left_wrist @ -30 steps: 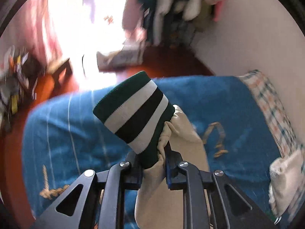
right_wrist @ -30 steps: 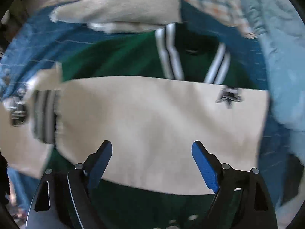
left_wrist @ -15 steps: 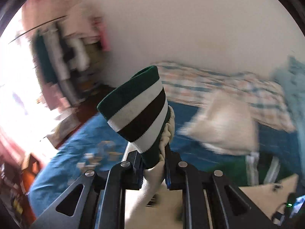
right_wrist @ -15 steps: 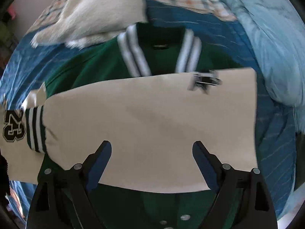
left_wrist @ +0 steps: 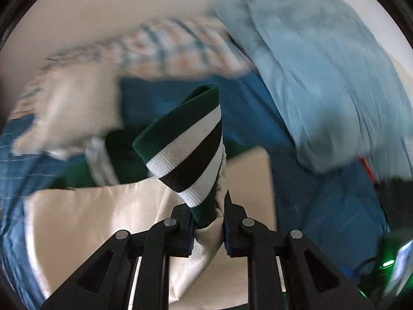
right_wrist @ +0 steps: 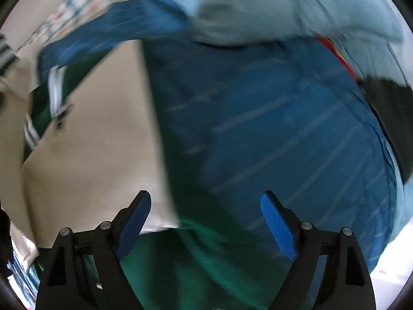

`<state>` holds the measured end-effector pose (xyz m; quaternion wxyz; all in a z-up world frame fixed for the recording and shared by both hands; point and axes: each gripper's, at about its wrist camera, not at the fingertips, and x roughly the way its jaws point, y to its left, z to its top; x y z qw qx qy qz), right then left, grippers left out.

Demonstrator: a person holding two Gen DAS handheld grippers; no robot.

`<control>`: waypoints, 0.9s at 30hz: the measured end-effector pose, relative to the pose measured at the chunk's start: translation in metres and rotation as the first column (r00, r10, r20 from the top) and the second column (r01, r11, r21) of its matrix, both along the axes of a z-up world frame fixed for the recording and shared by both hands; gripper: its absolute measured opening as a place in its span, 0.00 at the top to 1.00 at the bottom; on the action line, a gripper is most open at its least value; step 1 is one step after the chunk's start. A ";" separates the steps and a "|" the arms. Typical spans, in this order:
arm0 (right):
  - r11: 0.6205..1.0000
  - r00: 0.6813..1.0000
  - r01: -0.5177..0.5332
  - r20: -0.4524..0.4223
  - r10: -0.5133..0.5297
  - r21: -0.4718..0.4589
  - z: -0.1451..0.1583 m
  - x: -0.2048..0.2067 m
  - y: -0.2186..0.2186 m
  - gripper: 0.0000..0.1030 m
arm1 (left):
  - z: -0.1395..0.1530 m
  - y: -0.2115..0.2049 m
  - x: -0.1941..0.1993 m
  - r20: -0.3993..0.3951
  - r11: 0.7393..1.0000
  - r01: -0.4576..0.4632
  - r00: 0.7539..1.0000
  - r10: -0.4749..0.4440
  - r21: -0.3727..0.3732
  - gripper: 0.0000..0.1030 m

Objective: Fold large clothes

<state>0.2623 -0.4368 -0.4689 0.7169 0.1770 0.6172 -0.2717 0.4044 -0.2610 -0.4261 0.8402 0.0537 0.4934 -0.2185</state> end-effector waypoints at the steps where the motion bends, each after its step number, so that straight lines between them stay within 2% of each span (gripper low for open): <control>1: 1.000 1.000 0.010 -0.003 -0.010 0.006 0.000 -0.006 -0.008 0.14 | -0.011 -0.011 -0.001 -0.020 1.000 0.017 1.000 -0.017 0.024 0.81; 3: 0.999 1.000 0.026 -0.001 -0.026 0.030 0.002 -0.017 -0.027 0.14 | -0.020 -0.018 -0.003 -0.041 0.998 0.027 0.999 -0.024 0.049 0.78; 5: 0.996 0.999 0.047 0.004 -0.047 0.077 0.003 -0.027 -0.043 0.14 | -0.019 -0.022 -0.006 -0.044 0.999 0.031 0.999 -0.029 0.037 0.53; 6: 0.992 0.998 0.055 0.017 -0.058 0.114 0.005 -0.031 -0.049 0.14 | -0.019 -0.022 -0.008 -0.048 0.999 0.031 0.998 -0.030 0.024 0.23; 7: 0.988 0.997 0.062 0.025 -0.066 0.142 0.006 -0.034 -0.053 0.14 | -0.016 -0.018 -0.013 -0.058 0.999 0.034 0.998 -0.034 0.001 0.07; 9: 0.967 0.993 0.079 0.063 -0.097 0.241 0.011 -0.038 -0.061 0.14 | -0.010 -0.008 -0.017 -0.050 1.000 0.017 0.999 -0.017 -0.012 0.07; 11: 0.939 0.987 0.073 0.109 -0.116 0.335 0.021 -0.036 -0.062 0.14 | 0.003 0.014 -0.019 -0.041 1.000 -0.018 0.999 0.018 0.005 0.07; 13: 0.909 0.979 0.046 0.163 -0.124 0.415 0.029 -0.027 -0.058 0.14 | 0.006 0.045 -0.019 -0.022 0.995 -0.090 0.996 0.091 0.044 0.07; 15: 0.881 0.972 -0.012 0.212 -0.101 0.473 0.034 -0.011 -0.048 0.14 | 0.012 0.087 -0.018 0.004 0.978 -0.194 0.981 0.194 0.082 0.07; 17: 0.870 0.966 -0.080 0.251 -0.052 0.486 0.034 0.015 -0.036 0.14 | 0.010 0.140 -0.016 0.038 0.930 -0.325 0.945 0.324 0.171 0.07; 18: 0.871 0.966 -0.103 0.257 -0.028 0.480 0.030 0.028 -0.030 0.14 | 0.003 0.166 -0.014 0.054 0.897 -0.382 0.923 0.380 0.222 0.07; 19: 0.878 0.968 -0.116 0.252 -0.005 0.464 0.024 0.043 -0.025 0.14 | -0.005 0.181 -0.013 0.064 0.872 -0.415 0.909 0.413 0.261 0.07; 22: 0.886 0.969 -0.157 0.241 0.053 0.436 0.004 0.088 -0.013 0.14 | -0.052 0.240 -0.003 0.062 0.767 -0.497 0.852 0.520 0.407 0.07; 23: 0.889 0.969 -0.166 0.238 0.066 0.427 -0.002 0.099 -0.011 0.15 | -0.065 0.253 -0.002 0.066 0.742 -0.509 0.841 0.538 0.437 0.07; 24: 0.888 0.971 -0.177 0.223 0.087 0.423 -0.012 0.112 -0.010 0.23 | -0.077 0.263 0.001 0.063 0.732 -0.514 0.834 0.548 0.448 0.05; 25: 0.883 0.973 -0.186 0.209 0.102 0.431 -0.024 0.124 -0.007 0.55 | -0.090 0.271 0.006 0.060 0.730 -0.516 0.832 0.551 0.448 0.05; 27: 0.870 0.980 -0.178 0.167 0.113 0.459 -0.040 0.135 -0.003 0.89 | -0.105 0.275 0.014 0.064 0.719 -0.505 0.836 0.545 0.478 0.05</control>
